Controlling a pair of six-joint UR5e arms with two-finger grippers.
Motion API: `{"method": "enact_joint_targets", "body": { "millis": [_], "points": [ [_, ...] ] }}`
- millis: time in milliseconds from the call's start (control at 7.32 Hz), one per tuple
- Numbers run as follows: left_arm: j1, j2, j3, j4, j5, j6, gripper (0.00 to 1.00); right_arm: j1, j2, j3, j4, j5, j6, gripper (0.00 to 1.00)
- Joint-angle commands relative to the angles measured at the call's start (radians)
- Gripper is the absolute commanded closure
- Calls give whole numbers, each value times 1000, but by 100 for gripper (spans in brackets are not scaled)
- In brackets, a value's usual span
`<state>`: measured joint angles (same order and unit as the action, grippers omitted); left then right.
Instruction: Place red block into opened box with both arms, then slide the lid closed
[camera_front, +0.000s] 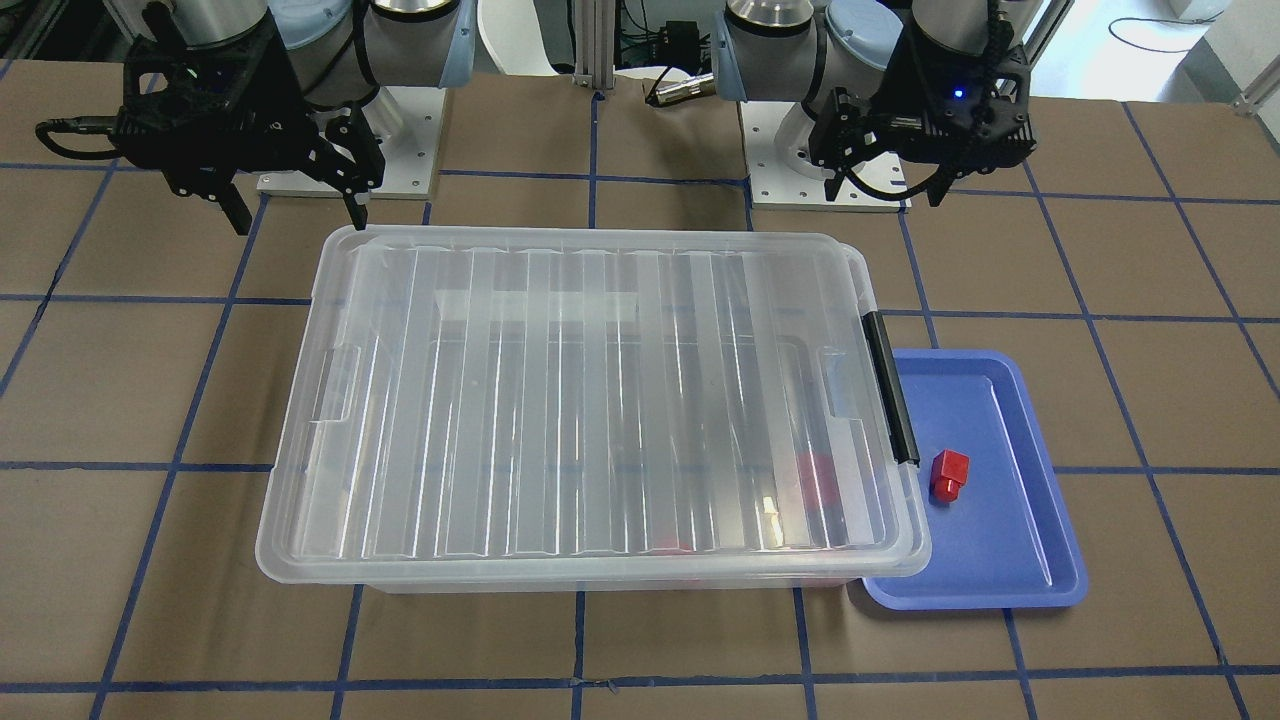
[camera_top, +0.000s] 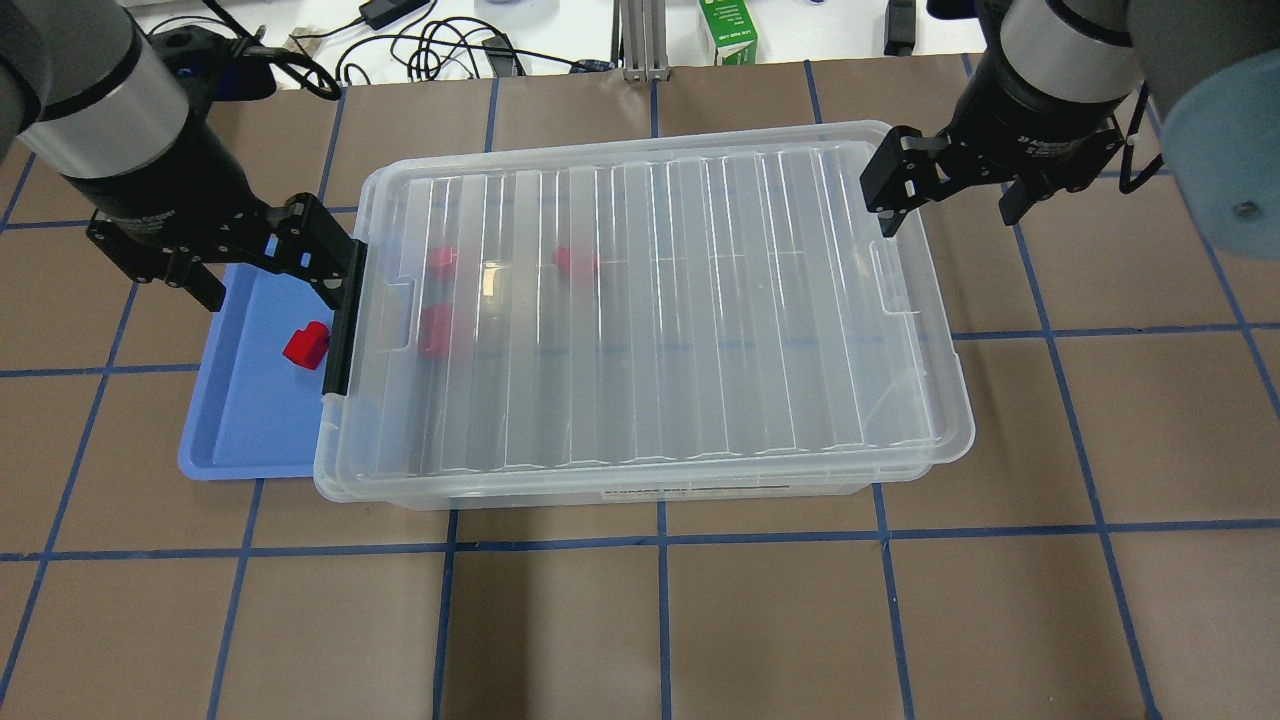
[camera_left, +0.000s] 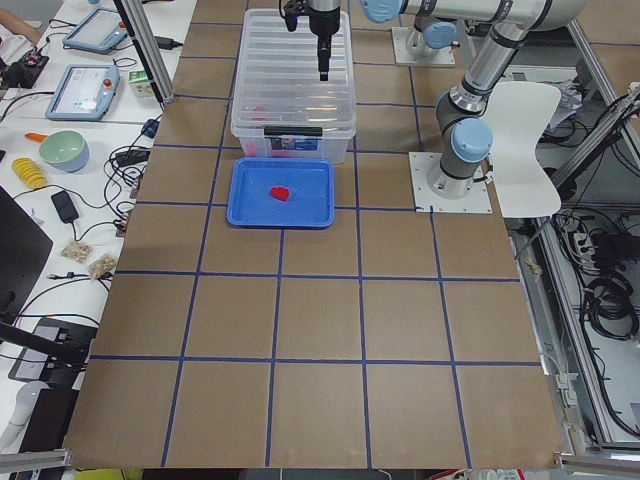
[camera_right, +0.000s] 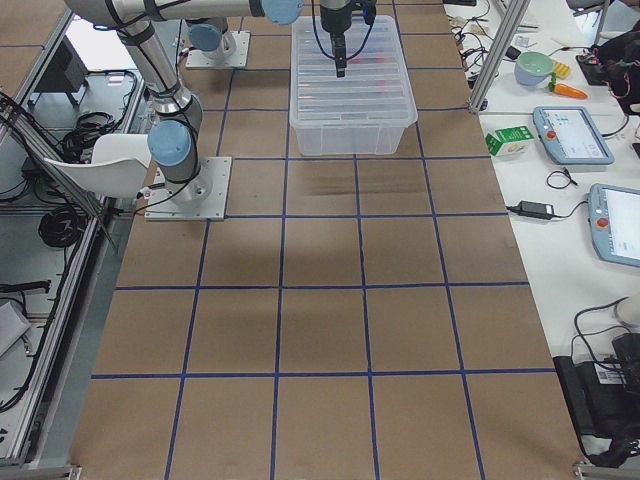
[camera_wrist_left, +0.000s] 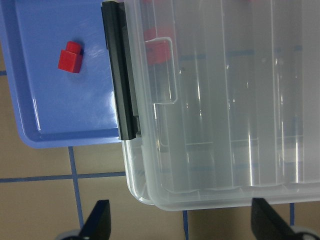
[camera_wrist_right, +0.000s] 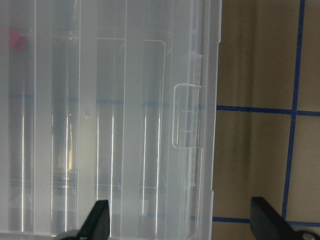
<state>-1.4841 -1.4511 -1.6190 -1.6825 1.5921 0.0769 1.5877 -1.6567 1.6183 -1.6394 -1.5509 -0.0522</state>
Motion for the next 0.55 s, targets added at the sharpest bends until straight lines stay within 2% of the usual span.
{"method": "enact_joint_targets", "body": {
  "millis": [0,410],
  "points": [
    [57,-2,-2,-2,3,1,0,0,0,0,1,2,0,0],
    [42,-6,8,-2,-6,-2,0,0,0,2,1,-1,0,0]
  ]
}}
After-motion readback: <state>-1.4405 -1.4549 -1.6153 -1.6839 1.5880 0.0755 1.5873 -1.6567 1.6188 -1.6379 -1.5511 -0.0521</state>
